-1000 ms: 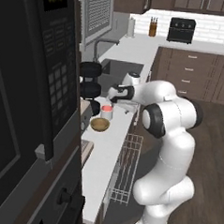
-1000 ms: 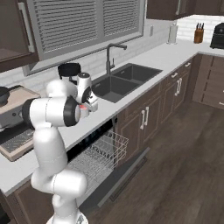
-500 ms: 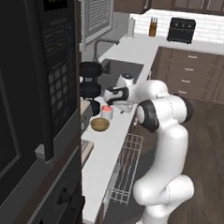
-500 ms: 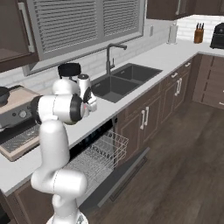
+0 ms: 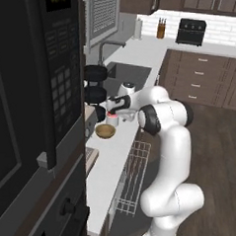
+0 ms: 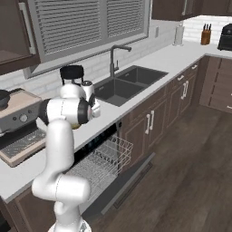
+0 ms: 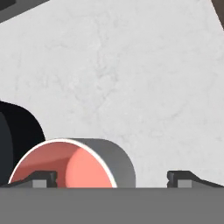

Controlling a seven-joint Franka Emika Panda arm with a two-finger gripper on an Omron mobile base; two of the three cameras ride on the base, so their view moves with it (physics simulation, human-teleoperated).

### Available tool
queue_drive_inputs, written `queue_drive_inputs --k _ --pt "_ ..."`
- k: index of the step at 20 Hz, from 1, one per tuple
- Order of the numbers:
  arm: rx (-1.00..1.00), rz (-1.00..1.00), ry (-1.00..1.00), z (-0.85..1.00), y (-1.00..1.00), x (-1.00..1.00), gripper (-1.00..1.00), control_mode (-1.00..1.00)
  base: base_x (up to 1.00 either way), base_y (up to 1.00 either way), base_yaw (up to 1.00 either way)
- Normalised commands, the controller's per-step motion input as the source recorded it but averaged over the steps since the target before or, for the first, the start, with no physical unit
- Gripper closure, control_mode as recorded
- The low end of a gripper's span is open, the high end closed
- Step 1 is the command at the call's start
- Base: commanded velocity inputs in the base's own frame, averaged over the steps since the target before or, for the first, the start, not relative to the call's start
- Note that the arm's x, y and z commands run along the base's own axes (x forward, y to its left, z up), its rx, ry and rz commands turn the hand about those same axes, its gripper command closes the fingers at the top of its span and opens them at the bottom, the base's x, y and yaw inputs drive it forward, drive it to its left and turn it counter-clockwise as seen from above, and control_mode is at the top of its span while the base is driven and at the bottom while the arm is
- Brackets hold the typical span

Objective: Pick up the cup and bowl from the counter, place them in the dishwasher, and close the dishwasher door.

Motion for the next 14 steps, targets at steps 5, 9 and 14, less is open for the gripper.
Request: queue_drive_inputs --k 5,9,14 --pt "0.0 -0.02 0.0 -0.24 0.0 0.14 -1.0 -1.0 0.0 0.0 0.0" --pt "0.0 -0.01 0.0 -0.21 0.0 0.0 1.0 -1.0 0.0 0.0 0.0" --pt "0.0 0.0 0.0 -0.19 0.0 0.0 1.0 -1.0 0.0 0.0 0.0"
